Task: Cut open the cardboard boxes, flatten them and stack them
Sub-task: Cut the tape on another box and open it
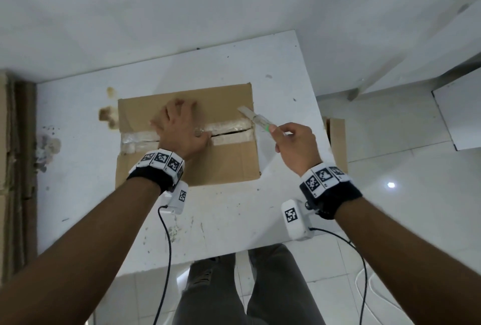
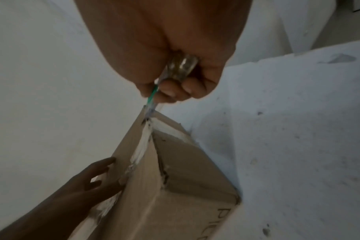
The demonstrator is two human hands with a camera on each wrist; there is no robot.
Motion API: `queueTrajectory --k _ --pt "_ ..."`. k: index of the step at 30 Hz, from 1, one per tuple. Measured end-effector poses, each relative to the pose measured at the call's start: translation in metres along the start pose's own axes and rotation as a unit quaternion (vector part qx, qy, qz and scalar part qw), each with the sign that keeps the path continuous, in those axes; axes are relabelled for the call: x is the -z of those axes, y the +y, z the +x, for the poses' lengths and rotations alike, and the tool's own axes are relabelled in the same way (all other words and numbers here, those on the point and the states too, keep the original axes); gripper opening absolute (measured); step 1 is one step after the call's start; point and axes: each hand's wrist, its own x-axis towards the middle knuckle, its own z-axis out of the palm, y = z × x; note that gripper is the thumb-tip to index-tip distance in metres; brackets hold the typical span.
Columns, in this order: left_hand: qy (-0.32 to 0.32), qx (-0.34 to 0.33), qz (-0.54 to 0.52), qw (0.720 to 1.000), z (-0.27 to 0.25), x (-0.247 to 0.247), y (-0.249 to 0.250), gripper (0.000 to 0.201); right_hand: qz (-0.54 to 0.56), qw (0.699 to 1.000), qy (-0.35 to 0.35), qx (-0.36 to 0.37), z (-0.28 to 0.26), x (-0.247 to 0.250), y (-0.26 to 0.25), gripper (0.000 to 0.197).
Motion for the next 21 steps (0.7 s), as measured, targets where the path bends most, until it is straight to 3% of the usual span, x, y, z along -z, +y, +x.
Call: queueTrajectory --k 3,6,8,10,15,21 --pt "0.003 -0.020 0.022 1.000 0.000 -0.006 -0.003 0.089 0.045 0.995 0.082 -0.019 -0.006 -0.006 0.009 0.034" --pt "0.009 -0.032 0.089 0.996 -0.001 -0.012 -0.005 0.092 0.122 0.990 0.009 -0.070 -0.014 -0.007 0.011 0.033" --pt "0.014 -0.051 0.115 0.992 -0.008 -0.020 -0.008 0.085 0.133 0.986 -0.064 -0.081 -0.021 -0.010 0.010 0.033" --pt "0.026 -0.070 0.112 0.991 -0.014 -0.029 -0.013 0.075 0.142 0.982 -0.091 -0.081 -0.024 -0.010 0.009 0.034" --pt "0.049 -0.076 0.095 0.991 -0.020 -0.039 -0.013 0.064 0.123 0.985 -0.081 -0.088 -0.021 -0.003 0.013 0.031" --pt "0.053 -0.082 0.078 0.992 -0.020 -0.041 -0.019 0.069 0.100 0.993 -0.059 -0.025 -0.023 0.003 0.017 0.017"
